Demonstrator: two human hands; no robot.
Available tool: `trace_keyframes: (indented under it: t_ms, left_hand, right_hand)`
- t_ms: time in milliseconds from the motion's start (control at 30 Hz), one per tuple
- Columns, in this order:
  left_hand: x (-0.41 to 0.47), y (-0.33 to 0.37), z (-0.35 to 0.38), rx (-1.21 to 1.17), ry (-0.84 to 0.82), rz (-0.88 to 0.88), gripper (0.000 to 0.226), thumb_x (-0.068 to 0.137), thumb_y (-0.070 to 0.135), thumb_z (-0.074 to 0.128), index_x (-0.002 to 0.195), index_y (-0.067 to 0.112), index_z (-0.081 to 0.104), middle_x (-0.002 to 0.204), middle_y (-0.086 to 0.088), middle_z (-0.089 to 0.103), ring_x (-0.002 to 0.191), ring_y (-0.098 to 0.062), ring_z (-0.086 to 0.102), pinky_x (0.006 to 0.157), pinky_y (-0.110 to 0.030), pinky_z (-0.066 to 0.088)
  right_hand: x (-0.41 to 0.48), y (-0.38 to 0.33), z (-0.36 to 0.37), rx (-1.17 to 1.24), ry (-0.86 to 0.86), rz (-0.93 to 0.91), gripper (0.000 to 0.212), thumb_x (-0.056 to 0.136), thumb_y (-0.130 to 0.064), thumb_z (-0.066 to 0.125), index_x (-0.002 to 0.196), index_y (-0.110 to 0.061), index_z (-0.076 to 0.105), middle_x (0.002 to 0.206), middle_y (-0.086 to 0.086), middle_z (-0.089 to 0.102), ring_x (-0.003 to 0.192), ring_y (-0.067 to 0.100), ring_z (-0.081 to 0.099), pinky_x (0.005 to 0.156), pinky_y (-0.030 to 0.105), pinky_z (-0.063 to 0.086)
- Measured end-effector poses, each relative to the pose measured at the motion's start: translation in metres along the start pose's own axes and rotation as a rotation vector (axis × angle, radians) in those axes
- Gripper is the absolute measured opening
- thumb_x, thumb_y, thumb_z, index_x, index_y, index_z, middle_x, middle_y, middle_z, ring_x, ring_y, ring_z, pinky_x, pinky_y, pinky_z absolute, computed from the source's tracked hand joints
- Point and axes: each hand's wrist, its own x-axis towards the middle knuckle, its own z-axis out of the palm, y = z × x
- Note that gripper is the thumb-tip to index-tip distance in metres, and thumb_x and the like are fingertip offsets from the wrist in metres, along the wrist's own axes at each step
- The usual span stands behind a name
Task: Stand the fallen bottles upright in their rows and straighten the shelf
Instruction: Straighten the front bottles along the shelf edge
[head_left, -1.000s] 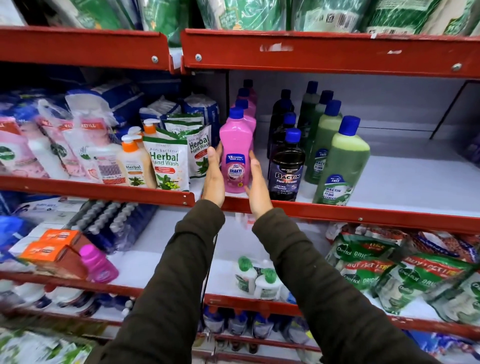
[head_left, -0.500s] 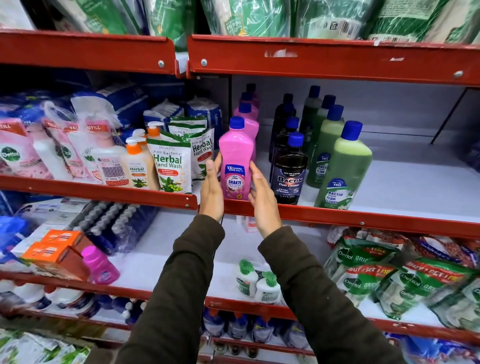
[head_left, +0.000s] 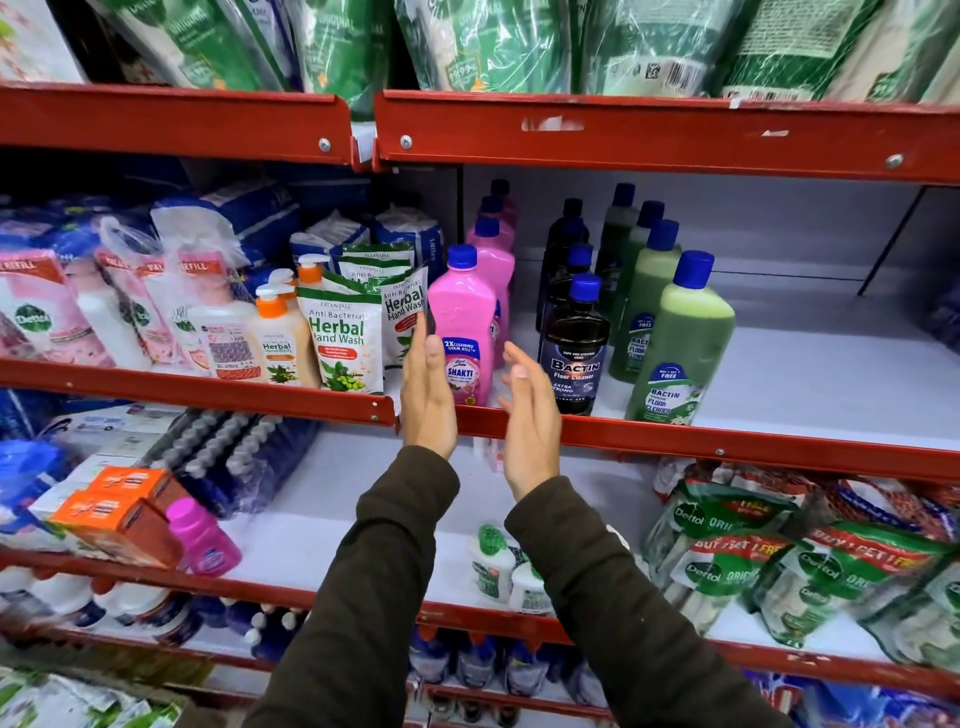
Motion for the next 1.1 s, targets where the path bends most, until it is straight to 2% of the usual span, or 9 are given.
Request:
trace_keyframes:
  t_ms: [100, 167, 267, 433, 533, 700, 900, 1033, 1100]
  left_hand:
    - [-0.018, -0.003, 0.015, 0.135, 0.247, 0.078, 0.05, 0.102, 0.05, 0.026, 0.144, 0.03, 0.043, 0.143, 0.009, 0.047, 0.116, 0.022, 0.038, 0.096, 0.003, 0.026]
    - [-0.029, -0.008, 0.027, 0.195, 0.285, 0.14, 0.047, 0.101, 0.046, 0.027, 0.136, 0.028, 0.052, 0.137, 0.004, 0.053, 0.118, 0.013, 0.041, 0.103, 0.0, 0.019]
    - [-0.041, -0.014, 0.05, 0.142, 0.108, 0.187, 0.046, 0.102, 0.043, 0.028, 0.137, 0.026, 0.052, 0.136, 0.004, 0.056, 0.13, -0.007, 0.046, 0.117, -0.032, 0.032]
    - [-0.042, -0.001, 0.078, 0.06, -0.241, -0.003, 0.05, 0.106, 0.041, 0.025, 0.154, 0.029, 0.028, 0.163, 0.007, 0.03, 0.146, 0.002, 0.025, 0.119, -0.017, 0.018]
    - [-0.037, -0.001, 0.083, 0.02, -0.309, -0.045, 0.052, 0.107, 0.04, 0.024, 0.156, 0.026, 0.024, 0.164, 0.006, 0.028, 0.149, -0.002, 0.023, 0.127, -0.028, 0.017]
    - [-0.036, -0.007, 0.085, -0.004, -0.292, -0.06, 0.058, 0.102, 0.051, 0.026, 0.156, 0.03, 0.023, 0.164, 0.008, 0.029, 0.151, -0.005, 0.024, 0.128, -0.04, 0.019]
    - [-0.04, -0.006, 0.091, 0.055, -0.242, -0.013, 0.056, 0.103, 0.047, 0.028, 0.156, 0.031, 0.02, 0.166, 0.006, 0.023, 0.147, 0.001, 0.017, 0.127, -0.037, 0.013]
    - [-0.053, -0.004, 0.101, 0.201, 0.045, 0.204, 0.054, 0.1, 0.043, 0.036, 0.151, 0.025, 0.032, 0.156, -0.001, 0.035, 0.143, -0.007, 0.031, 0.116, -0.027, 0.022]
    - [-0.058, -0.004, 0.111, 0.178, 0.01, 0.303, 0.046, 0.101, 0.034, 0.038, 0.146, 0.023, 0.041, 0.148, -0.001, 0.044, 0.138, -0.011, 0.041, 0.115, -0.027, 0.029]
  right_hand:
    - [-0.006, 0.002, -0.019, -0.06, 0.209, -0.192, 0.034, 0.103, -0.026, 0.037, 0.124, -0.018, 0.063, 0.122, 0.001, 0.058, 0.118, 0.007, 0.056, 0.105, 0.037, 0.046]
    - [-0.003, 0.006, -0.033, -0.078, 0.278, -0.202, 0.033, 0.103, -0.023, 0.038, 0.126, -0.019, 0.06, 0.126, 0.005, 0.055, 0.121, 0.004, 0.051, 0.108, 0.024, 0.04]
    - [0.003, 0.008, -0.048, -0.089, 0.322, -0.141, 0.035, 0.102, -0.028, 0.037, 0.136, -0.03, 0.049, 0.14, 0.006, 0.046, 0.133, 0.008, 0.043, 0.114, 0.019, 0.029]
    - [0.015, 0.013, -0.063, -0.084, 0.264, -0.016, 0.05, 0.102, -0.041, 0.033, 0.15, -0.028, 0.038, 0.158, -0.006, 0.036, 0.148, 0.008, 0.03, 0.124, 0.036, 0.02]
    - [0.017, 0.013, -0.067, -0.043, 0.212, -0.004, 0.045, 0.104, -0.034, 0.036, 0.148, -0.027, 0.042, 0.142, -0.018, 0.047, 0.127, -0.017, 0.04, 0.114, 0.024, 0.031]
    - [0.017, 0.016, -0.067, -0.079, 0.188, 0.004, 0.043, 0.105, -0.027, 0.039, 0.148, -0.024, 0.043, 0.137, -0.021, 0.046, 0.108, -0.038, 0.039, 0.092, -0.007, 0.029]
    - [0.013, 0.012, -0.074, -0.084, 0.165, -0.045, 0.046, 0.103, -0.03, 0.039, 0.149, -0.025, 0.039, 0.145, -0.015, 0.044, 0.116, -0.034, 0.036, 0.103, -0.001, 0.03]
    - [0.002, 0.009, -0.082, -0.096, 0.404, -0.192, 0.042, 0.1, -0.019, 0.041, 0.141, -0.009, 0.047, 0.138, 0.007, 0.043, 0.11, -0.025, 0.043, 0.093, -0.003, 0.032]
    - [0.005, 0.008, -0.095, -0.087, 0.523, -0.237, 0.039, 0.1, -0.018, 0.041, 0.137, -0.008, 0.049, 0.133, 0.011, 0.044, 0.109, -0.016, 0.045, 0.097, 0.006, 0.035]
